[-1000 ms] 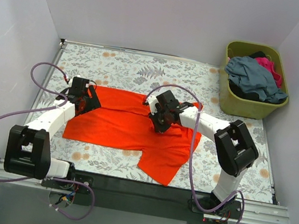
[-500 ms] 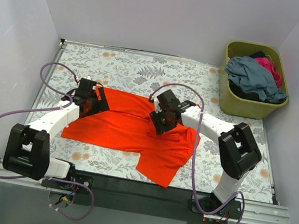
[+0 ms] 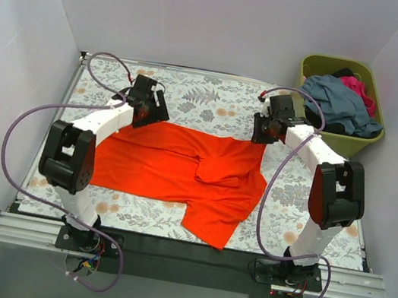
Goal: Fold and stack the t-shirts
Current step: Fold the tshirt
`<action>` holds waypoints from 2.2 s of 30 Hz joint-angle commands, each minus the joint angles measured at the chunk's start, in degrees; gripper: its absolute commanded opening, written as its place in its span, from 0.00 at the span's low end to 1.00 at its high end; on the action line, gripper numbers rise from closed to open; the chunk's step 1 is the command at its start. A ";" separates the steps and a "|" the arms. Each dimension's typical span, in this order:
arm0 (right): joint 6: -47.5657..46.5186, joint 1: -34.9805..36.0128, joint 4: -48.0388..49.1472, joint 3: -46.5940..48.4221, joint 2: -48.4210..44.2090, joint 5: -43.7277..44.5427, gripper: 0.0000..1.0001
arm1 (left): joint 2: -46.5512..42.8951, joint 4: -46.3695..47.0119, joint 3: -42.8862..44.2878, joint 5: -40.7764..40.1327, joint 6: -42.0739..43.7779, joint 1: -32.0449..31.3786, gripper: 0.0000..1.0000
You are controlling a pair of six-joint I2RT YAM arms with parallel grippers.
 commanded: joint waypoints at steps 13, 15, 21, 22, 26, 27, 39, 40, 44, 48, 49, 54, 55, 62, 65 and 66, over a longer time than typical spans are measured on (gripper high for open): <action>2.55 -4.13 7.48 1.88 9.20 2.94 0.20 | 23.69 -5.24 17.04 -0.77 -2.48 14.75 0.67; 2.10 -4.31 7.75 2.67 10.87 5.03 0.21 | 25.79 -5.33 17.74 -0.85 -2.83 15.37 0.68; 2.01 -5.97 8.19 5.22 14.82 8.11 0.21 | 30.37 -6.47 20.21 0.46 -4.49 18.01 0.67; 2.01 -6.15 8.27 6.09 15.18 8.91 0.21 | 30.99 -6.47 20.56 0.46 -4.76 18.27 0.67; 1.31 -6.15 8.36 8.64 16.41 13.30 0.22 | 31.78 -6.47 20.91 0.38 -5.38 19.76 0.67; 0.79 -6.15 8.36 9.08 16.85 14.88 0.22 | 31.87 -6.30 20.82 0.38 -5.46 19.94 0.67; -0.01 -4.31 8.71 8.31 7.56 10.08 0.35 | 21.71 -4.45 19.60 2.84 -4.94 20.12 0.72; 0.17 -3.52 8.71 7.25 6.23 8.93 0.38 | 20.20 -4.54 19.07 3.36 -4.76 19.42 0.73; 1.48 -1.32 8.63 -0.38 -0.80 2.69 0.42 | 10.36 -4.80 14.24 4.85 -3.80 16.70 0.75; -0.61 -0.26 8.54 -8.04 -7.39 -8.01 0.47 | -0.71 -5.15 5.99 4.51 -0.73 11.87 0.77; -0.97 0.26 7.84 -10.05 -8.01 -9.09 0.48 | -4.65 -5.07 1.97 4.25 -0.20 11.07 0.78; -4.48 1.32 6.78 -13.76 -9.34 -14.62 0.49 | -17.59 -4.55 -10.88 4.33 0.51 10.45 0.78; -4.49 1.41 6.78 -14.11 -9.25 -15.60 0.49 | -19.96 -3.93 -13.08 4.33 0.51 10.36 0.78; -8.00 1.58 7.13 -15.78 -6.44 -17.89 0.47 | -29.47 0.82 -25.84 7.67 2.18 10.10 0.78; -8.88 1.49 7.57 -16.40 -5.21 -17.80 0.46 | -29.21 2.57 -27.43 7.23 2.88 10.01 0.78; -8.97 1.58 7.83 -16.66 -4.77 -17.98 0.45 | -29.04 2.75 -27.51 7.06 3.06 10.01 0.78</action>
